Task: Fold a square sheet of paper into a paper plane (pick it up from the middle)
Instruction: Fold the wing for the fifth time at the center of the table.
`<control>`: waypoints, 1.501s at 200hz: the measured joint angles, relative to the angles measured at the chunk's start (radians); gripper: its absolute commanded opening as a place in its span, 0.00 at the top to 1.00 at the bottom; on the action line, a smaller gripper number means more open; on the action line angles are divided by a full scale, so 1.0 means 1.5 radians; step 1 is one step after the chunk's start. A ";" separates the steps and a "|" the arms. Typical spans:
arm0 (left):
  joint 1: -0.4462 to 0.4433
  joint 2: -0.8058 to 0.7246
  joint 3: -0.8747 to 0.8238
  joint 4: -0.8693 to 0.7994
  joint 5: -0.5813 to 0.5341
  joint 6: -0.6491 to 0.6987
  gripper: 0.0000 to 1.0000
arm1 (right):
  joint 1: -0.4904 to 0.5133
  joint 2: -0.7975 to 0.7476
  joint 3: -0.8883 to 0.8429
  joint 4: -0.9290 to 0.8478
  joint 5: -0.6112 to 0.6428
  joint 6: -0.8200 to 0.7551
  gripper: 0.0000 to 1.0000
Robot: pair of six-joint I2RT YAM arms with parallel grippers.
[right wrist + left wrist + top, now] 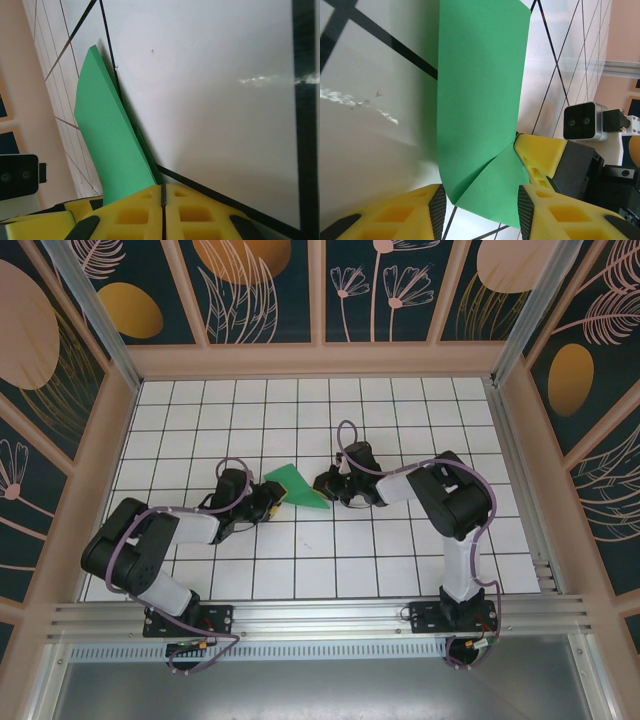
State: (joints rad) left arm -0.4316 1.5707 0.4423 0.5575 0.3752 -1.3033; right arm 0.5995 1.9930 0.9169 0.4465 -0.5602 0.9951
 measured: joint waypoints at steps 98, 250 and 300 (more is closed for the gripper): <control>-0.002 0.039 0.043 0.000 -0.012 0.006 1.00 | 0.004 -0.037 -0.004 -0.022 0.027 -0.093 0.61; -0.002 0.022 0.133 -0.166 -0.029 0.048 1.00 | 0.206 -0.186 -0.120 0.077 0.332 -0.735 0.56; -0.002 0.019 0.145 -0.185 -0.029 0.048 1.00 | 0.223 -0.121 -0.120 0.132 0.379 -0.831 0.62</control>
State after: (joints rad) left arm -0.4343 1.5993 0.6605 0.2794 0.3317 -1.2308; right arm 0.9333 1.8122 0.7364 0.6441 0.0082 -0.2512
